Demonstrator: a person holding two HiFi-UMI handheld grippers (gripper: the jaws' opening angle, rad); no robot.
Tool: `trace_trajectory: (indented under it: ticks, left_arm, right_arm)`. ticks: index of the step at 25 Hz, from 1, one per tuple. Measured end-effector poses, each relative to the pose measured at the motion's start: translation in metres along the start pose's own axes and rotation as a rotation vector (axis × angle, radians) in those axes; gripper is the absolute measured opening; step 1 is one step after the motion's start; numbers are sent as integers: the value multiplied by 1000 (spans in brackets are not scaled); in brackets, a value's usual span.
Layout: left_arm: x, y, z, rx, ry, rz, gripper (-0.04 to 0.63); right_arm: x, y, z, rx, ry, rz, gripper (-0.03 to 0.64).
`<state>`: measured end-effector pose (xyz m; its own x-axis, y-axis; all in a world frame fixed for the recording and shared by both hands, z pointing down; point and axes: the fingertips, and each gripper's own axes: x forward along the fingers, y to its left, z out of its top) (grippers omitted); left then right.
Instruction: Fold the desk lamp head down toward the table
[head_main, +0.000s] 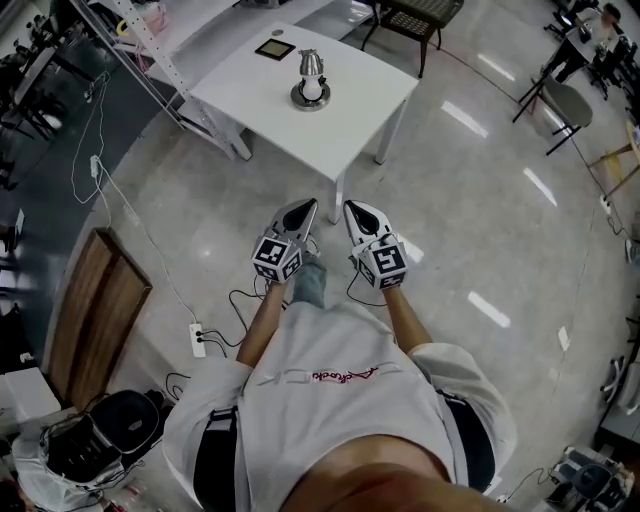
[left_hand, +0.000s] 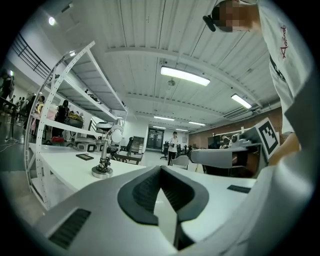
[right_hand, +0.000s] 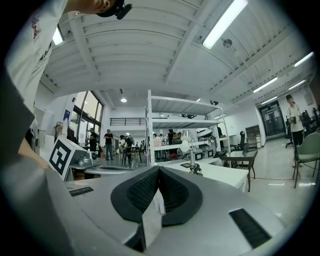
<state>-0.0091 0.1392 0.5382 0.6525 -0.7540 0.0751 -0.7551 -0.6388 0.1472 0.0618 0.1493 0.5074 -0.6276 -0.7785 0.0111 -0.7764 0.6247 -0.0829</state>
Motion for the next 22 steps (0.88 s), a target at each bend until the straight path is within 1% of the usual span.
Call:
trace_trajectory:
  ticks: [5,11,15,22]
  left_arm:
    - [20,32,-3,-25,-6,8,20]
    - [50,71,-2,-59,-2,-9,20]
    - [77,98,12,-55,-17,-30,20]
    - [118,160,47,-41,-33,-47,20]
  right_arm:
    - [32,-12,-10,-2,31,9,30]
    - [74,-30,-12,-8,71,-9,31]
    - [105,-55,-1,-19,62,-42,31]
    - [165,-98,28,-41,38,-106,31]
